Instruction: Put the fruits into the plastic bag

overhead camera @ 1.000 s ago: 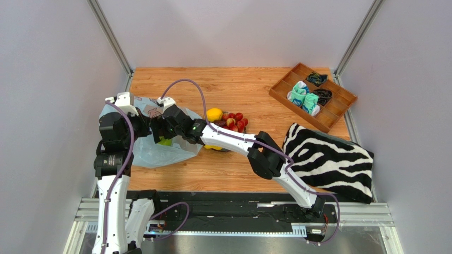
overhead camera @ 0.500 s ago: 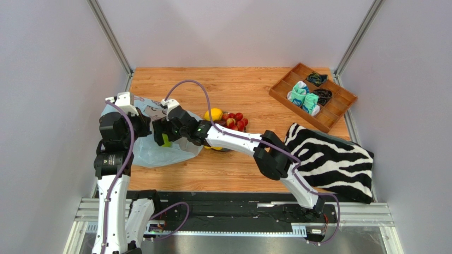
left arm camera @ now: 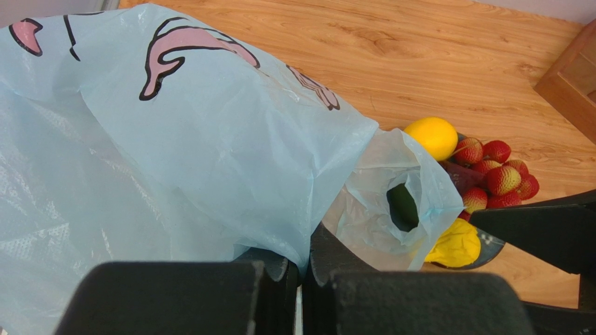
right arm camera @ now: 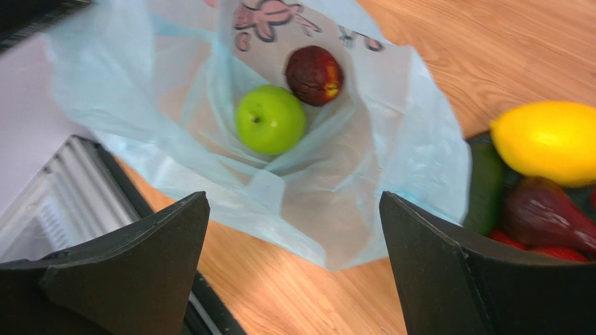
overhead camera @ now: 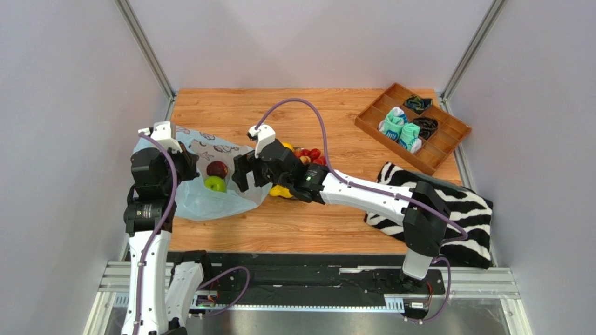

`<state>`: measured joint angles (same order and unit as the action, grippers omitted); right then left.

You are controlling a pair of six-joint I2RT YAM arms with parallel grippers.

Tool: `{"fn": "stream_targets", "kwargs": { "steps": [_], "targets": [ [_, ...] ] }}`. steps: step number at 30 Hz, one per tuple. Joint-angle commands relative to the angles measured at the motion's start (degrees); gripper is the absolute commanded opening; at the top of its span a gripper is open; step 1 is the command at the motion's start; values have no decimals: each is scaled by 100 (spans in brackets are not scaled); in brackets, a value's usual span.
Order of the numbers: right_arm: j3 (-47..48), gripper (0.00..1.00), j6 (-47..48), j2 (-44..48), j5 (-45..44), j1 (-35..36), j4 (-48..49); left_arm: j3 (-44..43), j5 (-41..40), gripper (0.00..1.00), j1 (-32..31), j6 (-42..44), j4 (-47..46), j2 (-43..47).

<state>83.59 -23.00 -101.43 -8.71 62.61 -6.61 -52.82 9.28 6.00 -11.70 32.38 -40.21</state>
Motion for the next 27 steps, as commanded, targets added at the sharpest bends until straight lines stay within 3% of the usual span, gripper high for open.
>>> {"fn": "stream_targets", "kwargs": {
  "steps": [1, 5, 15, 17, 18, 20, 21, 23, 27],
  "targets": [
    [-63, 96, 288, -34, -982, 41, -427, -45, -75, 0, -11, -86, -83, 22],
    [140, 98, 121, -316, -1501, 23, -937, -44, -128, 0, -20, -78, -74, 13],
    [438, 95, 33, -975, -1537, 23, -1009, -44, -137, 0, -11, -78, -65, -31],
    [561, 86, 164, -1176, -1502, 23, -956, -44, -146, 0, -11, -78, -74, -49],
    [649, 70, 208, -1238, -1485, 15, -939, -44, -163, 0, -11, -78, -74, -40],
    [972, 53, 462, -1370, -1362, 23, -973, -62, -224, 0, -11, -78, -65, -66],
    [1131, 28, 533, -1441, -1327, 15, -1043, -71, -260, 0, -11, -69, -74, -75],
    [1631, 1, 621, -1441, -1256, 14, -1315, -193, -479, 0, -11, -95, 30, -110],
    [2072, 0, 972, -890, -1063, 76, -1203, -738, -918, 0, -11, -131, 391, -84]
  ]
}}
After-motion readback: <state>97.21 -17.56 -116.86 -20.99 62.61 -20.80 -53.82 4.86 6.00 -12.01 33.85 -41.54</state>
